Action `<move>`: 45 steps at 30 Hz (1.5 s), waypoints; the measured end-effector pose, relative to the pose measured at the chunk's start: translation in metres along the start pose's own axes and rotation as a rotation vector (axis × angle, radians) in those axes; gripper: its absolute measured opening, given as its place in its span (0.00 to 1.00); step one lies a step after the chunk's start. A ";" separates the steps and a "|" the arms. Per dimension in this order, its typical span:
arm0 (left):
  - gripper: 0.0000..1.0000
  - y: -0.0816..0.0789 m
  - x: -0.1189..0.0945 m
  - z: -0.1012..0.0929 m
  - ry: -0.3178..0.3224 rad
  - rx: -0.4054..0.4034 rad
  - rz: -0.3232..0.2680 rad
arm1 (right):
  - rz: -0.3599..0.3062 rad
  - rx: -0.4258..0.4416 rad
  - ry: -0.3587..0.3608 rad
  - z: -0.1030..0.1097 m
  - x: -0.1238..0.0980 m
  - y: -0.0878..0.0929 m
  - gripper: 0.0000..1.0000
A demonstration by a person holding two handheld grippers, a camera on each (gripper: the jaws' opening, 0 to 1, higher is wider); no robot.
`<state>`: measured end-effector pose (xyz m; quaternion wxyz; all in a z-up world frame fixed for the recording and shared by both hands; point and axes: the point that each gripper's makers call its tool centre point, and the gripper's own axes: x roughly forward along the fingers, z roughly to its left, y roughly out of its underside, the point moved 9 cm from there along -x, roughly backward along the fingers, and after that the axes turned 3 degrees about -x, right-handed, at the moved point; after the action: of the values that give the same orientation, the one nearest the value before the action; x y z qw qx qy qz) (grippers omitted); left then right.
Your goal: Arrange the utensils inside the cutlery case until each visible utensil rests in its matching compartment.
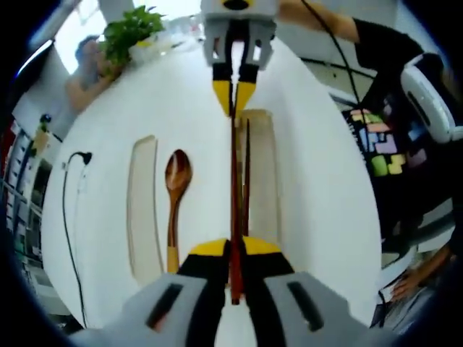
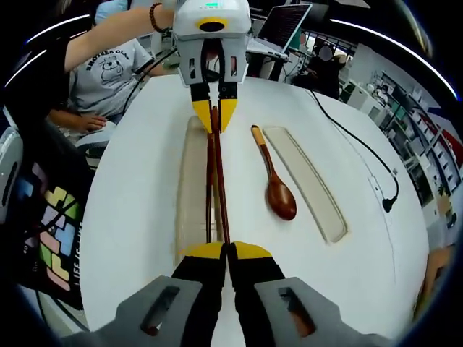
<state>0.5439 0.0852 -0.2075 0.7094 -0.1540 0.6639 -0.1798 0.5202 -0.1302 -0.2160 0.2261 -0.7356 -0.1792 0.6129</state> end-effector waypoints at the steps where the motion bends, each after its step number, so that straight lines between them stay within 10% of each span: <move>1: 0.06 0.001 0.001 -0.002 0.008 0.002 0.002 | 0.000 -0.001 -0.003 0.002 0.001 0.000 0.01; 45: 0.06 0.010 0.018 -0.018 0.065 -0.011 0.036 | 0.042 0.090 -0.122 0.021 0.018 0.008 0.03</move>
<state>0.5276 0.0859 -0.2292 0.6898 -0.1399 0.6901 -0.1682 0.5026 -0.1246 -0.2380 0.2348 -0.6894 -0.1494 0.6688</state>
